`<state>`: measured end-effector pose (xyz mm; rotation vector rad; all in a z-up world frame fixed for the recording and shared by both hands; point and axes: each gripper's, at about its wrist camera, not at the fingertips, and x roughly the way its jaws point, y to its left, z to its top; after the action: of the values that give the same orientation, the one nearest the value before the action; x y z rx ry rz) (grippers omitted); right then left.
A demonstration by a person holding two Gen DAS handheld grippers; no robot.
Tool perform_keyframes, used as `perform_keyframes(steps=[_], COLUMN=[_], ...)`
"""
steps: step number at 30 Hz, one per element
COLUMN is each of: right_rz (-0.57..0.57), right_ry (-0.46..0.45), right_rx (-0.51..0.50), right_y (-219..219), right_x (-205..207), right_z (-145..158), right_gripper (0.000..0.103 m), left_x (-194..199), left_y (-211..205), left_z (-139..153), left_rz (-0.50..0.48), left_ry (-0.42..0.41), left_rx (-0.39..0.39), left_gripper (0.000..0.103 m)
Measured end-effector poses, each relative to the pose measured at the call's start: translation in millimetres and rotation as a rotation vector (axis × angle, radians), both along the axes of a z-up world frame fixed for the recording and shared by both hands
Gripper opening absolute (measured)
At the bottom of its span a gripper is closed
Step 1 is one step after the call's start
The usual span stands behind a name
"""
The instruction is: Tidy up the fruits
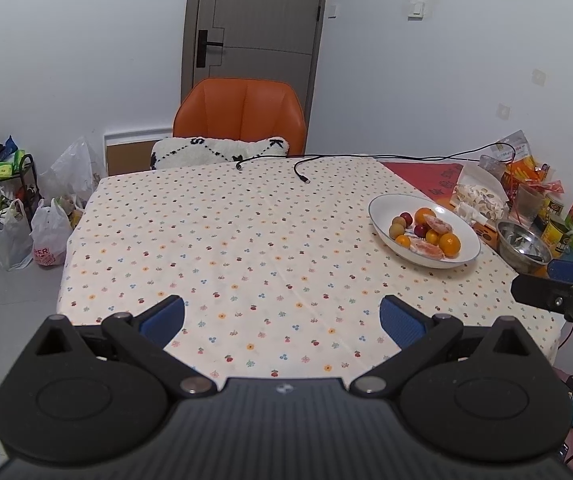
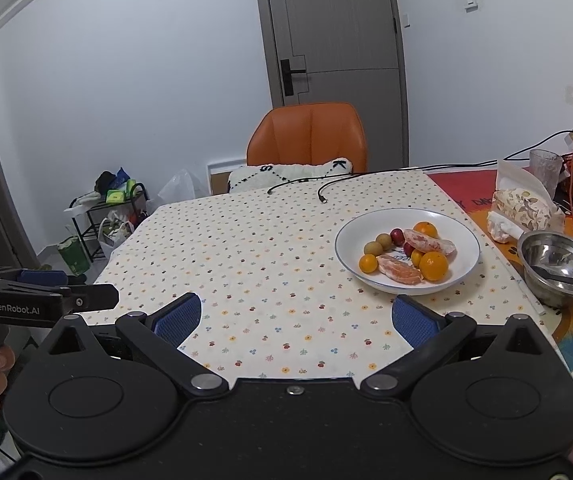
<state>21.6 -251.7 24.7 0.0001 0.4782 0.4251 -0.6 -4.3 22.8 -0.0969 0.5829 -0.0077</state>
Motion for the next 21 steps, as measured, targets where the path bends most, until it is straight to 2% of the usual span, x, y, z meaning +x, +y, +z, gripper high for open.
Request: perform_keyframes(steps=[21], right_rz=[-0.007], right_ry=[0.005], right_rx=[0.010], right_y=[-1.6], right_x=[1.3], right_z=[-1.5], right_gripper=[0.103], left_x=[-1.1], left_y=[1.0], left_z=[1.1], left_rz=[0.004], left_ry=[-0.008], left_rx=[-0.017], left_gripper=[0.103])
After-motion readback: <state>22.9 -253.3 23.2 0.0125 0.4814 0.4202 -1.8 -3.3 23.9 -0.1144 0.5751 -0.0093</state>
